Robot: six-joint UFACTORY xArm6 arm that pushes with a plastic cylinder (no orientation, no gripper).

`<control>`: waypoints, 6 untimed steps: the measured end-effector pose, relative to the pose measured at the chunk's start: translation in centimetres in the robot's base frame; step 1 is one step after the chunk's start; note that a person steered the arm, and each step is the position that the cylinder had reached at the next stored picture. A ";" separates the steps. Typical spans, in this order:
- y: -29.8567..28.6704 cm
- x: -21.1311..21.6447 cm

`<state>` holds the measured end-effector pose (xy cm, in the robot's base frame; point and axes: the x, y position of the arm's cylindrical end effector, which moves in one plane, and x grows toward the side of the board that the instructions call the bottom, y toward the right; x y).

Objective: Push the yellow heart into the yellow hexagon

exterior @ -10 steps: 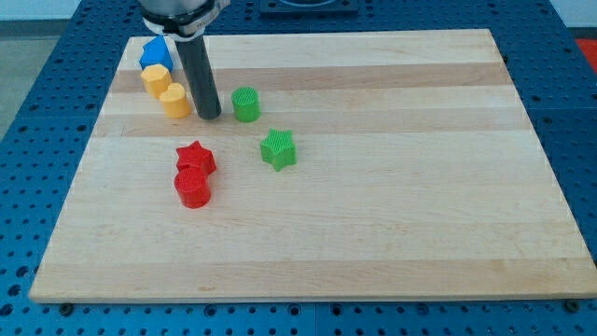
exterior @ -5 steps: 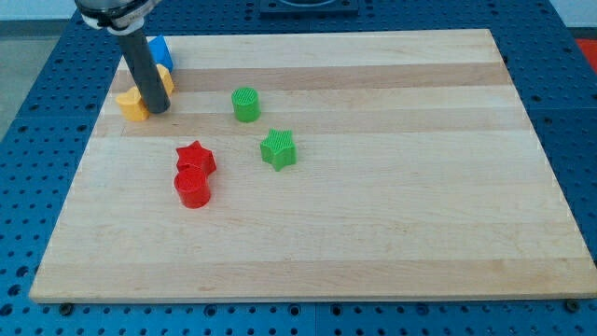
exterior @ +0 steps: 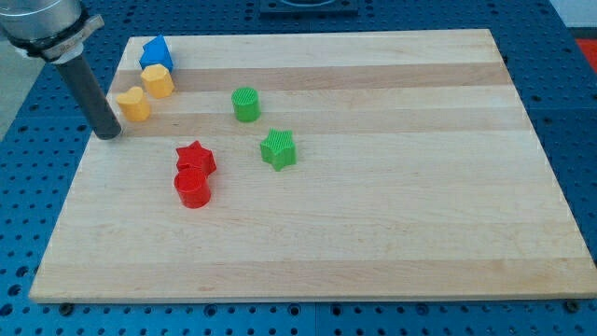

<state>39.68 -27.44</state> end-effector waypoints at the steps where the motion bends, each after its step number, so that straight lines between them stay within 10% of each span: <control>1: 0.0 -0.3; 6: 1.7 -2.4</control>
<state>37.28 -25.76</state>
